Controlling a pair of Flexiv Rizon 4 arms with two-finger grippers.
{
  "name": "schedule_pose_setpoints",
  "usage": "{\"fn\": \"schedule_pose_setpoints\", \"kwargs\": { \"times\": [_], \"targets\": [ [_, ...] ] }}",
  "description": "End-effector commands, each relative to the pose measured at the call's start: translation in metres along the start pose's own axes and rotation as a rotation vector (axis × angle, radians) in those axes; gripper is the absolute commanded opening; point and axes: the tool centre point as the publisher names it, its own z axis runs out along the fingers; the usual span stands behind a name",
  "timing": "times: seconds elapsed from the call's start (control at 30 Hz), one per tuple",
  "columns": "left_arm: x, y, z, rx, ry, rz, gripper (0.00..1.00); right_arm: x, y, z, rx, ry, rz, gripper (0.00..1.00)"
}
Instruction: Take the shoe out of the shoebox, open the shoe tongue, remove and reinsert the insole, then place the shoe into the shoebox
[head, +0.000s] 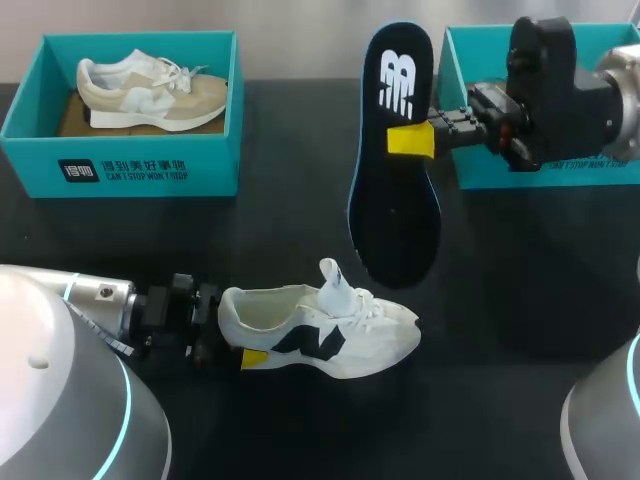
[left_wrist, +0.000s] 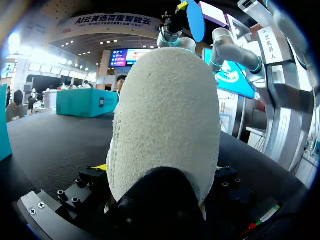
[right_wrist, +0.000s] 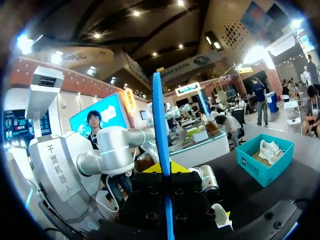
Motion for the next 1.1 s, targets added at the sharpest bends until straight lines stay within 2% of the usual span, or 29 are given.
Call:
{"fn": "schedule_pose_setpoints", "kwargs": {
  "times": [0.03,0.43,0.57,0.8,1.1],
  "targets": [
    [-0.002,0.004,0.002,-0.001,-0.002,0.000,0.00,0.033,-0.018,-0.013,-0.013,-0.034,0.074,0.00],
    [-0.002,0.004,0.002,-0.001,-0.002,0.000,0.00,0.033,-0.018,-0.013,-0.013,-0.034,0.074,0.00],
    [-0.002,0.004,0.002,-0.001,-0.002,0.000,0.00,0.030,-0.017,-0.013,-0.008,-0.052,0.165,0.00],
    [-0.002,0.004,0.002,-0.001,-0.002,0.000,0.00,0.042,-0.026,-0.010,-0.008,-0.068,0.212,0.00],
    [-0.002,0.004,0.002,-0.001,-0.002,0.000,0.00,0.045,-0.038,-0.009,-0.041,-0.083,0.210,0.00]
  ]
}}
